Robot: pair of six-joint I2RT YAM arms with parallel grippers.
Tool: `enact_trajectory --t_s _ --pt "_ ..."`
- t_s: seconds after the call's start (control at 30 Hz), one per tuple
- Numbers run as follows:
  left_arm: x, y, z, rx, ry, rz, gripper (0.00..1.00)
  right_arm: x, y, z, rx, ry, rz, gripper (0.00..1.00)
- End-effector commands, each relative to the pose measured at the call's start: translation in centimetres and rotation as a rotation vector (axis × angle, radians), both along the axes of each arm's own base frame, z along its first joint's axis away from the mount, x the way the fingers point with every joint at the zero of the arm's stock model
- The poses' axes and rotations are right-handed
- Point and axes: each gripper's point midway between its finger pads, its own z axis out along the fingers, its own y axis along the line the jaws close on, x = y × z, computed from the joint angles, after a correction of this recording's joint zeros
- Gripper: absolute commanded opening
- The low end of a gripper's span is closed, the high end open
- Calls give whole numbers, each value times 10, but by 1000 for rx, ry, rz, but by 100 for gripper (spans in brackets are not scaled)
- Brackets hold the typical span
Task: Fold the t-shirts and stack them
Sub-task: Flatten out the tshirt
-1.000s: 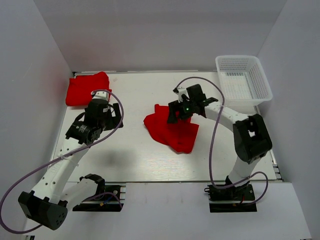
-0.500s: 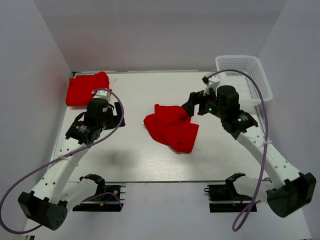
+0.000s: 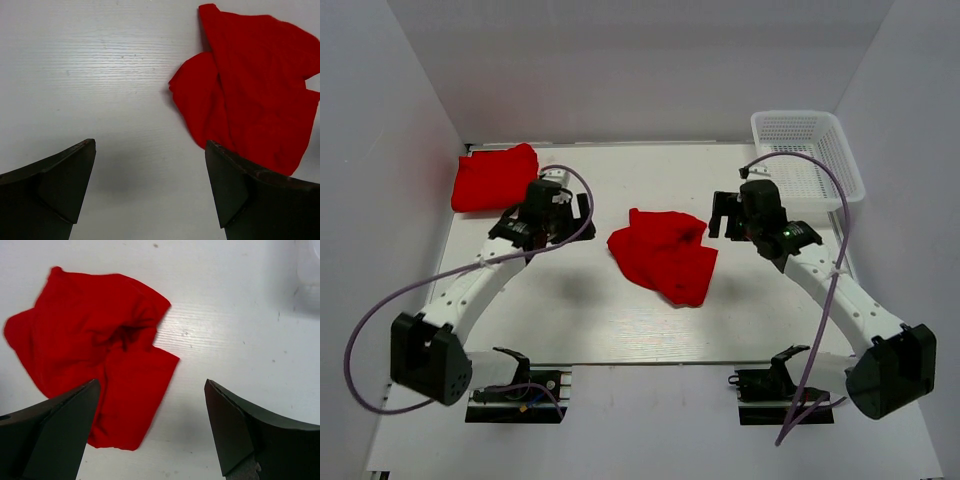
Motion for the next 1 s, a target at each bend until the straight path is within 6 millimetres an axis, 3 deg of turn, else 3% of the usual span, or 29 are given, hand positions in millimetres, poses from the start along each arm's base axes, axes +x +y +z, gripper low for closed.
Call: enact_trajectory --t_s 0.0,0.1,0.13,0.23,0.27,0.37,0.53,0.7,0.77,0.8,0.9,0.93,0.97 --pt "26 -27 -19 -48 16 -88 100 4 -20 -24 -20 78 -142 90" --pt "44 -42 -32 -33 35 -138 97 4 -24 -52 -21 165 -180 90" --pt "47 -44 -55 -15 87 -138 96 5 -24 -56 -17 174 -185 90" --pt "59 -49 -76 -22 125 -145 96 7 -20 -78 -1 234 -179 90" --pt "60 -49 -92 -5 153 -152 95 9 -21 -81 3 243 -181 90" --pt "62 -65 -102 -38 157 -214 89 9 -14 -104 18 302 -150 90" --pt "63 -86 -121 -118 179 -297 77 15 -4 -121 59 334 -110 90" --pt "59 -102 -123 -188 173 -368 66 17 4 -135 72 365 -68 86" --pt "60 -104 -125 -203 177 -371 54 15 7 -140 87 378 -56 82" --pt "58 -106 -124 -212 180 -381 38 17 8 -144 96 380 -57 78" --pt "56 -110 -126 -230 189 -400 7 19 10 -152 102 386 -52 72" --pt "51 -110 -129 -237 202 -409 0 17 17 -156 130 406 -27 68" --pt "54 -111 -127 -240 189 -411 0 16 18 -158 132 415 -25 65"
